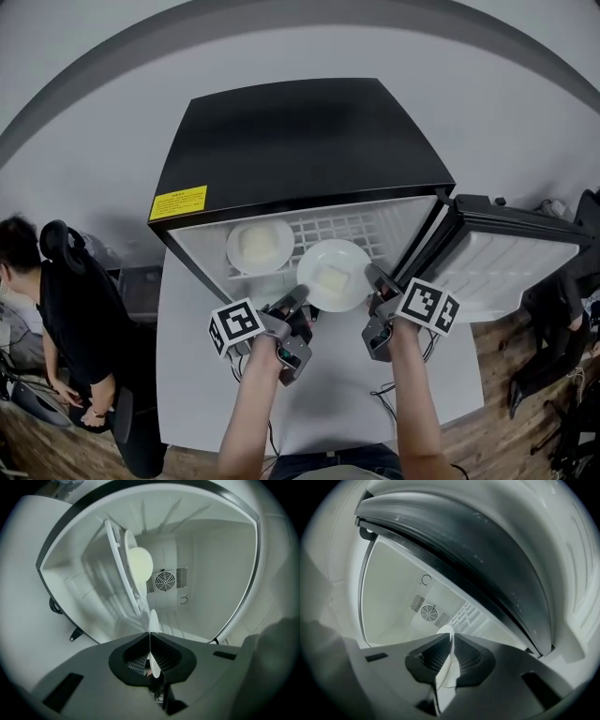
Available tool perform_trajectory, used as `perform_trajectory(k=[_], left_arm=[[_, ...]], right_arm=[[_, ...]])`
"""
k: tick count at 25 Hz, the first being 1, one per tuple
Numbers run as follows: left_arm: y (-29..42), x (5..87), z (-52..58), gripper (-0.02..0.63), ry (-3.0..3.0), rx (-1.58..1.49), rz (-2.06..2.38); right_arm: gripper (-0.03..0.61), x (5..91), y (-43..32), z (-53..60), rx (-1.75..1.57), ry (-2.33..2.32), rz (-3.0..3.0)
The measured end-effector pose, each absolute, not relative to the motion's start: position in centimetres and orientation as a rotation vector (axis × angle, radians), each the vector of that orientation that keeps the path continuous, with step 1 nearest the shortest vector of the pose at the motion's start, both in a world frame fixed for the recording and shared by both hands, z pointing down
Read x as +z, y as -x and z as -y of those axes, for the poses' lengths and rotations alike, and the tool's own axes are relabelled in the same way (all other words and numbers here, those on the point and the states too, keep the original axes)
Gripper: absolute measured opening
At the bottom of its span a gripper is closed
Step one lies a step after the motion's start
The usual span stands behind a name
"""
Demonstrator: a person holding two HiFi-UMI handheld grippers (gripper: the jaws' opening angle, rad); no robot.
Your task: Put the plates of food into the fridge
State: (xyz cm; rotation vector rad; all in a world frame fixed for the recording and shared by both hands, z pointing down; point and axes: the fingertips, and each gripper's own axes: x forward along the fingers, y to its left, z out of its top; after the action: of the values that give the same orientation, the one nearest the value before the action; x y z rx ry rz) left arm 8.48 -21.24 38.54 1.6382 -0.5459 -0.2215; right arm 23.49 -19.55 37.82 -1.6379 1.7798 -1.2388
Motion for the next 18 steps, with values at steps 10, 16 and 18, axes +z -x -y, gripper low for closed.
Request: perform_trajectory(k=[10,16,18], left_arm=[[-9.6,39.5,22.7,0.016,-1.617,-0.216,0.555],[-9.3,39.4,23.7,0.017,-1.616,-0.247,0.586],[-9.2,39.4,24.0,0.017,-1.621,-0.257,0.600]], right_arm=[[0.041,39.2,-24.6,20.7,-1.185,1.803,-1.786],[0.043,39.2,-24.4,21.7,-1.170,1.829,-1.769],[0.043,39.1,-24.3,22.0,-1.161,1.834,-1.782]])
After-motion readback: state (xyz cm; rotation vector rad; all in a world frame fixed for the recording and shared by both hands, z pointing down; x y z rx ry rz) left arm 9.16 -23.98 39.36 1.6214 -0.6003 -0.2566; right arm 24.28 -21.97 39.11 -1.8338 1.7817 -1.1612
